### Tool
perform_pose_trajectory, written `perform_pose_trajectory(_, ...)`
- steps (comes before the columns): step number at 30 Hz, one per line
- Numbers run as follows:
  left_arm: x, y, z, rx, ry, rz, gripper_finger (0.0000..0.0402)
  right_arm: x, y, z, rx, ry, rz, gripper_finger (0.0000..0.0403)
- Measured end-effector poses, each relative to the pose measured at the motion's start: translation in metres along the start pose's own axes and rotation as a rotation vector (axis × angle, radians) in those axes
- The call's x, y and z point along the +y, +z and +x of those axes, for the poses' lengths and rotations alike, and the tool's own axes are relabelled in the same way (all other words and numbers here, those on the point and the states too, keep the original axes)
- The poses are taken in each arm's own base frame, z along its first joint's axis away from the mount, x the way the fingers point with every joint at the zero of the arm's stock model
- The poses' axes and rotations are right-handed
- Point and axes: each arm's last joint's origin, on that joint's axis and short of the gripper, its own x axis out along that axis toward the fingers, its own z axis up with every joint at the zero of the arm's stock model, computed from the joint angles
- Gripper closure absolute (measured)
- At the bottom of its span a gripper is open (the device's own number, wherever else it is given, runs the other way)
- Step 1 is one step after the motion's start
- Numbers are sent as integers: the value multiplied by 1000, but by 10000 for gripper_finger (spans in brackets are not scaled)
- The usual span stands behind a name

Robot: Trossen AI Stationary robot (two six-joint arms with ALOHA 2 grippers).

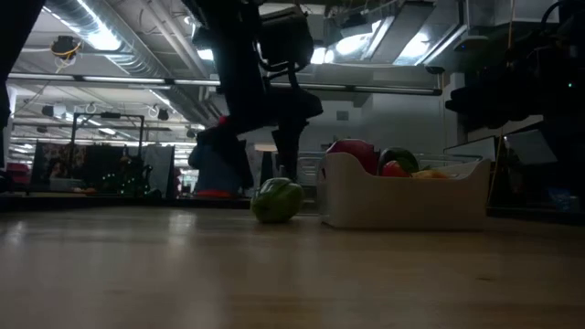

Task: Sort produce into baskets
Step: Put the chayote into the left transparent bin

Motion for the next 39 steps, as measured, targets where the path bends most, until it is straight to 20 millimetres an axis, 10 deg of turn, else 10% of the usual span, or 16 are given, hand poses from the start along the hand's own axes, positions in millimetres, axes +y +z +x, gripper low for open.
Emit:
perform_pose_trajectory(25,15,-29,34,-72,-77,-19,54,0,0,0,0,1,0,185)
perform_pose_trajectory(39,15,-29,34,-84,-68,-4,118,0,0,0,0,1,0,185)
